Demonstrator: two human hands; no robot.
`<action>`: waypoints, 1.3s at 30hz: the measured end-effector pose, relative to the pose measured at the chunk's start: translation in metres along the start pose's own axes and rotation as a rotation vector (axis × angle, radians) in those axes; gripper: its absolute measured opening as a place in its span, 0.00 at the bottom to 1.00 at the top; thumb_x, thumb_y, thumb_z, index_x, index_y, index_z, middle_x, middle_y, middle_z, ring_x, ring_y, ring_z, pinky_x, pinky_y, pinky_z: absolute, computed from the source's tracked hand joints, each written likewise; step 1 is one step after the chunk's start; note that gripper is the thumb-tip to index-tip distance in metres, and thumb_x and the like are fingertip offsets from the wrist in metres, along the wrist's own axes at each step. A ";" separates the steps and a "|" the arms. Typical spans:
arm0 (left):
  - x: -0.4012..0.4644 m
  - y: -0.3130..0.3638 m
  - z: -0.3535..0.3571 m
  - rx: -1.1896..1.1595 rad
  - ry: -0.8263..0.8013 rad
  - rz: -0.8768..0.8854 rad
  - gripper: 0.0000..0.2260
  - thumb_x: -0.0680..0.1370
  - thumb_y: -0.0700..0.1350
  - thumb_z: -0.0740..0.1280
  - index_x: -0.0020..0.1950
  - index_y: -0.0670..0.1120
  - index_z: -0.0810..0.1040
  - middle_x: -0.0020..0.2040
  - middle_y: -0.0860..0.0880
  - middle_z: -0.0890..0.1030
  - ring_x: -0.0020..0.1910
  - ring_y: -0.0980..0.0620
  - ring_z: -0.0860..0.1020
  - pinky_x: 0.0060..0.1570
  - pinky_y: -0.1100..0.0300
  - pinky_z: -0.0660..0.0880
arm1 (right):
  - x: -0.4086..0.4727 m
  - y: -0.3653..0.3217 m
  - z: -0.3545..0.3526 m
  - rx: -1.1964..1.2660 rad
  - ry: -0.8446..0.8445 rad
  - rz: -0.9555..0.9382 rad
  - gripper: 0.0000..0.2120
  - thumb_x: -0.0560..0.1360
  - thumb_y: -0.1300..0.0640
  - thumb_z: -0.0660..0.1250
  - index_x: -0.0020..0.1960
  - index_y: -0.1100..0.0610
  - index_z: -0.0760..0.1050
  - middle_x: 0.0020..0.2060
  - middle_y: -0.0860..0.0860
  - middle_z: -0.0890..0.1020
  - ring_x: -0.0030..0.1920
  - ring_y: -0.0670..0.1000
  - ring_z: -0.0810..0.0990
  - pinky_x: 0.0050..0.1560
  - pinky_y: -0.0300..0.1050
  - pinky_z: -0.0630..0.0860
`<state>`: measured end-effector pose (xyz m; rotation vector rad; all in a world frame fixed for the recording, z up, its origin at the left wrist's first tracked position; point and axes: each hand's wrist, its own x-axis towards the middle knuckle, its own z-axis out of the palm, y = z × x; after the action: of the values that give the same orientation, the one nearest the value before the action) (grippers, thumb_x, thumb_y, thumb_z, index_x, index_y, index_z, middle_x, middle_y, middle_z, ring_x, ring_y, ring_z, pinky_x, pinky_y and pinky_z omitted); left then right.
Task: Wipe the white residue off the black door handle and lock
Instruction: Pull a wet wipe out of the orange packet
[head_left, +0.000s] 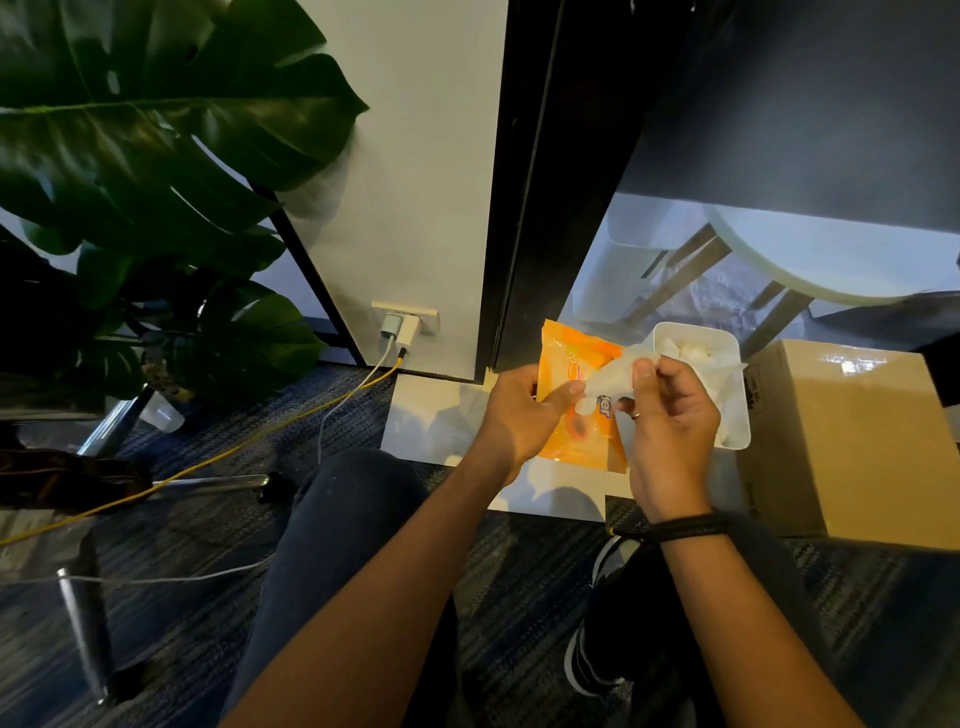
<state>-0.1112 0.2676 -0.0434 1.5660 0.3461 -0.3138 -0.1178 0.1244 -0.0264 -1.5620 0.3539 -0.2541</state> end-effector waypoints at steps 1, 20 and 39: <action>0.001 -0.001 0.000 0.011 0.000 -0.009 0.05 0.84 0.48 0.71 0.50 0.51 0.83 0.43 0.52 0.87 0.45 0.55 0.85 0.45 0.59 0.81 | 0.000 -0.001 0.001 0.056 0.028 0.035 0.05 0.83 0.57 0.67 0.52 0.50 0.81 0.43 0.39 0.86 0.46 0.42 0.84 0.48 0.41 0.82; 0.017 -0.018 0.017 0.103 0.042 -0.020 0.05 0.85 0.48 0.70 0.53 0.48 0.81 0.44 0.52 0.83 0.43 0.57 0.82 0.39 0.65 0.76 | 0.026 -0.025 -0.063 0.414 0.039 0.106 0.06 0.85 0.57 0.63 0.54 0.53 0.79 0.49 0.49 0.86 0.46 0.49 0.84 0.41 0.41 0.78; 0.089 -0.013 0.288 0.018 -0.289 -0.177 0.05 0.83 0.42 0.71 0.57 0.44 0.85 0.50 0.44 0.87 0.44 0.50 0.84 0.42 0.59 0.80 | 0.071 -0.007 -0.204 0.441 0.353 0.237 0.20 0.79 0.60 0.72 0.70 0.60 0.76 0.61 0.60 0.85 0.61 0.62 0.85 0.58 0.59 0.83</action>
<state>-0.0307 -0.0183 -0.0988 1.4859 0.2563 -0.6738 -0.1291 -0.0913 -0.0189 -1.0272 0.7036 -0.3946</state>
